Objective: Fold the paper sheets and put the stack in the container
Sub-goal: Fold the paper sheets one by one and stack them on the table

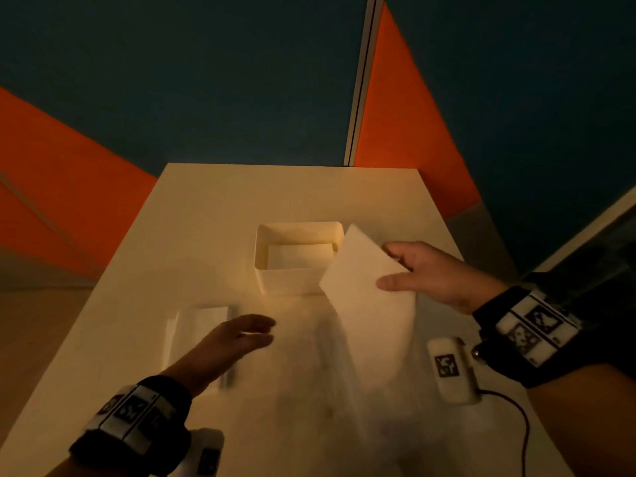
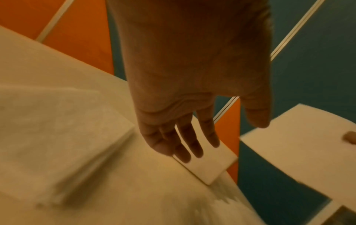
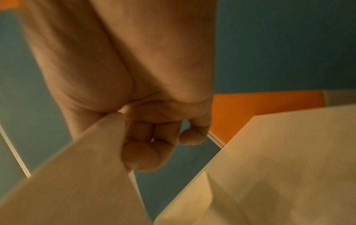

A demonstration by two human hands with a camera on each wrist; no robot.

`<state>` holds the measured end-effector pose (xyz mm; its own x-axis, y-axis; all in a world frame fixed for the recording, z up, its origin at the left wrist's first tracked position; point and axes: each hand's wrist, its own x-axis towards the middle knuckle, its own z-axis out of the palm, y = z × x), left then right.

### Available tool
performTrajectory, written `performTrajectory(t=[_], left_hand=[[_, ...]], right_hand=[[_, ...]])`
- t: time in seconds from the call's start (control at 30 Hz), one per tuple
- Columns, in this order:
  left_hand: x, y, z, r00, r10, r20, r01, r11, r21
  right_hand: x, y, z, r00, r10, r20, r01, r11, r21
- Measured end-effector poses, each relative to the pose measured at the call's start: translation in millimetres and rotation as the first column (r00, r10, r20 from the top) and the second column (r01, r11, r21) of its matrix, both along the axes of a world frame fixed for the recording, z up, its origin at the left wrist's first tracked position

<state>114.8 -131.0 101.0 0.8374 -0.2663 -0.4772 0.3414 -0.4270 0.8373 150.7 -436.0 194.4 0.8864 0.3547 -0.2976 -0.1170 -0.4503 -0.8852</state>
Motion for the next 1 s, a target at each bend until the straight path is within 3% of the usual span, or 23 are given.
performTrajectory(t=[0.13,0.23,0.3,0.4,0.53,0.7,0.8,0.87,1.0], left_hand=[[0,-25,14,0.991,-0.058,-0.122,0.015,0.943,-0.331],[0,-40,31,0.985,0.044,-0.165,-0.134,0.799,-0.586],[3,-46,37,0.980,0.160,-0.115,-0.196,0.733,-0.651],[9,-48,44,0.949,0.315,0.026,-0.224,0.727,-0.649],[13,-47,52,0.916,0.386,0.111,-0.245,0.756,-0.607],[14,-37,55,0.950,0.300,0.089,-0.208,0.817,-0.538],[13,-29,57,0.972,0.218,0.092,-0.133,0.823,-0.552],[12,-26,59,0.980,0.153,0.125,-0.065,0.845,-0.531],[12,-21,61,0.992,0.069,0.107,-0.006,0.866,-0.500]], right_hand=[[-9,24,1,0.990,-0.139,0.014,0.127,0.936,0.328],[-13,37,-8,0.972,-0.233,-0.014,0.215,0.872,0.439],[-15,44,-17,0.962,-0.273,-0.024,0.254,0.854,0.455],[-18,45,-27,0.953,-0.292,-0.083,0.293,0.817,0.496],[-21,37,-31,0.961,-0.251,-0.114,0.274,0.824,0.496],[-20,33,-38,0.927,-0.303,-0.221,0.375,0.747,0.548],[-20,28,-36,0.909,-0.246,-0.337,0.411,0.668,0.621],[-21,26,-34,0.910,-0.218,-0.354,0.397,0.704,0.589],[-22,32,-36,0.964,-0.240,-0.111,0.264,0.881,0.392]])
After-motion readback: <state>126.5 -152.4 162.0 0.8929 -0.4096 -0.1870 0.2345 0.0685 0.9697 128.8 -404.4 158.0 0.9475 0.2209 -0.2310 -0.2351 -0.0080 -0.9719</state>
